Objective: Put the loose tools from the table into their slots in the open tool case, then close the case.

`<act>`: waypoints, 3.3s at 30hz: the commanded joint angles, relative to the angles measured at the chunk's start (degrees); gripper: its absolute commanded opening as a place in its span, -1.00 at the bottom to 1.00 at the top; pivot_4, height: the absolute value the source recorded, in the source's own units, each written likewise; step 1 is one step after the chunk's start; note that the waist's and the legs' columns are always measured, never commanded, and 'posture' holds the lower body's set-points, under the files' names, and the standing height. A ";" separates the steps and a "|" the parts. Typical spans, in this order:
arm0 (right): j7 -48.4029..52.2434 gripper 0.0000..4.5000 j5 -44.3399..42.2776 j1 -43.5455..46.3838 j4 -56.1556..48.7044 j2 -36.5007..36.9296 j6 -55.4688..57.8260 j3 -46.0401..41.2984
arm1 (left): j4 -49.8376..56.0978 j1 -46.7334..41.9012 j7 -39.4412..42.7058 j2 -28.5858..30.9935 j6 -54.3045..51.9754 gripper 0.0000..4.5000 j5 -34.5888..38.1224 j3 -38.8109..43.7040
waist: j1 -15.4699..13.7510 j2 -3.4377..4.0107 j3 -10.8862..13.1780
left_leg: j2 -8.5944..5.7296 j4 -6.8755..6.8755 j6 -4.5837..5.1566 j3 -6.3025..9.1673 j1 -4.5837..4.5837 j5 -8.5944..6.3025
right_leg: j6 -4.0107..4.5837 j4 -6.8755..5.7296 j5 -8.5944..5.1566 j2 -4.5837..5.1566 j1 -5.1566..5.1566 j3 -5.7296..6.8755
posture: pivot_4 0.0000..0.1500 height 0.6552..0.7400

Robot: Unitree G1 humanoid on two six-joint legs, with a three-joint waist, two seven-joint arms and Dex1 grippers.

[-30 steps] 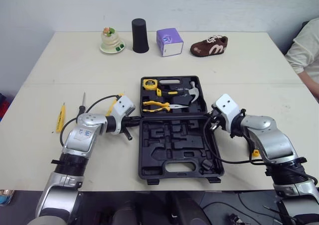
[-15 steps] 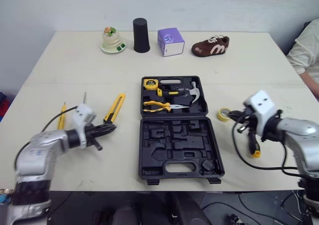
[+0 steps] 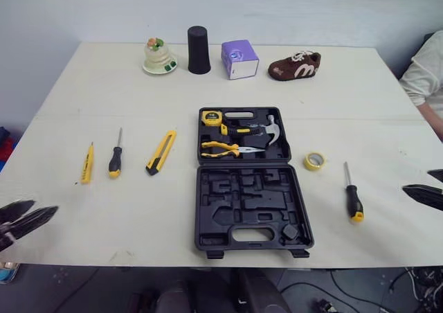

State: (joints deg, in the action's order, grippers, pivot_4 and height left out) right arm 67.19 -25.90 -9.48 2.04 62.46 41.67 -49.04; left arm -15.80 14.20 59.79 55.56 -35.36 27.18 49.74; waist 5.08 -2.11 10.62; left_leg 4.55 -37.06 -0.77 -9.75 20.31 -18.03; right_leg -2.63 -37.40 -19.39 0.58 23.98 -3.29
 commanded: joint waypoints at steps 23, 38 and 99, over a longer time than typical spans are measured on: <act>-2.21 1.00 -15.10 1.78 -21.63 -3.64 5.52 -0.67 | 28.20 -19.73 -26.31 -9.52 -14.67 0.98 2.13 -20.06 | -0.34 0.04 0.02 | 0.11 -0.10 -0.44 0.10 -0.02 -0.05 | -0.36 -0.10 0.16 -0.15 -0.18 0.05 | 1.00 0.86; -16.14 1.00 -33.41 22.34 -41.02 -6.10 8.71 23.14 | 27.93 -42.56 -56.94 -24.35 -47.82 0.98 -8.55 -25.03 | -0.47 -0.06 0.03 | 0.05 -0.42 -0.49 0.24 -0.03 0.18 | -0.51 -0.27 0.23 -0.20 -0.29 0.06 | 1.00 0.86; -27.79 1.00 -33.99 2.86 -47.27 -6.23 8.28 10.09 | 7.77 -79.06 13.49 -16.21 -9.52 -0.54 -21.68 -82.55 | -2.80 0.00 0.02 | 0.00 -0.48 -0.41 0.20 0.31 0.29 | -0.48 -0.37 0.13 -0.19 0.04 0.02 | 1.00 0.86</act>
State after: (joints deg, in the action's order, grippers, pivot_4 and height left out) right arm 39.82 -59.57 -6.10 -43.26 56.56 50.43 -37.04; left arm -7.77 -63.13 72.68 39.57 -43.52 6.85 -32.27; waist 2.28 -2.10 10.64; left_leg 4.55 -37.57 -1.18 -9.53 20.62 -17.74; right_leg -3.11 -37.81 -19.26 0.39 24.02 -3.27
